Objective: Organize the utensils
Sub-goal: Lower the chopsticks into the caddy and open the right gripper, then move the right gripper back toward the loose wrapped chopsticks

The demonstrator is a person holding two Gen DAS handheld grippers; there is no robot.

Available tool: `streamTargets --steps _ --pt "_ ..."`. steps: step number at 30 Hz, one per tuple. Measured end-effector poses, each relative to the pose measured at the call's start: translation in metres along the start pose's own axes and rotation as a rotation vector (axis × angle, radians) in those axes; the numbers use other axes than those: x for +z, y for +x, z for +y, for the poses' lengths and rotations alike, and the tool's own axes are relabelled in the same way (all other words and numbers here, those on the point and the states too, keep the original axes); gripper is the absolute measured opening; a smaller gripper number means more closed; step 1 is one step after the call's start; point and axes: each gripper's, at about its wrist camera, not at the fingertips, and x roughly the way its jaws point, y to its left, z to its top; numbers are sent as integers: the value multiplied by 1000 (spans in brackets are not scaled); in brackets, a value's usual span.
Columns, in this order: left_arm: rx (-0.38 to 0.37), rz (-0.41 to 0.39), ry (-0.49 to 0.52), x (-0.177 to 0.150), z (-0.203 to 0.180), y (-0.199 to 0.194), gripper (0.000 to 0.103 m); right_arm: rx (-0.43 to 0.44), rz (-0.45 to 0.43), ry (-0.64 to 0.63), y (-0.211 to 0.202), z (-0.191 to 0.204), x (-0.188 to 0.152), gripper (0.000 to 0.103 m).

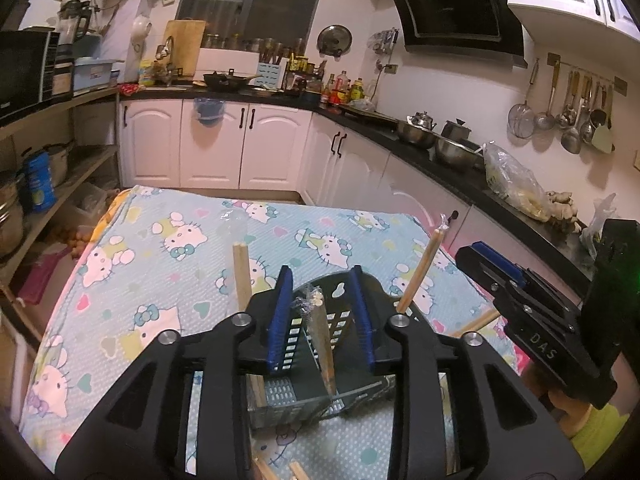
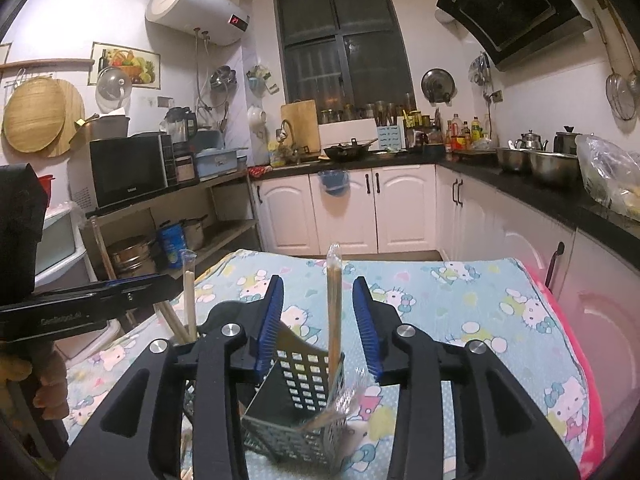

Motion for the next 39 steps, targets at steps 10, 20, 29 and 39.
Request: streamTargets --steps 10,20,29,39 --pt "18 2 -21 -6 1 -13 51 20 8 8 -20 3 -1 47" --pt "13 -20 -37 -14 -5 -33 80 11 19 20 -43 2 -7 62" --pt "12 -29 -50 -26 -5 -52 88 -1 47 29 -65 5 -11 67" --pt "7 -33 -64 -39 -5 -70 88 -7 73 -11 -88 18 -22 68"
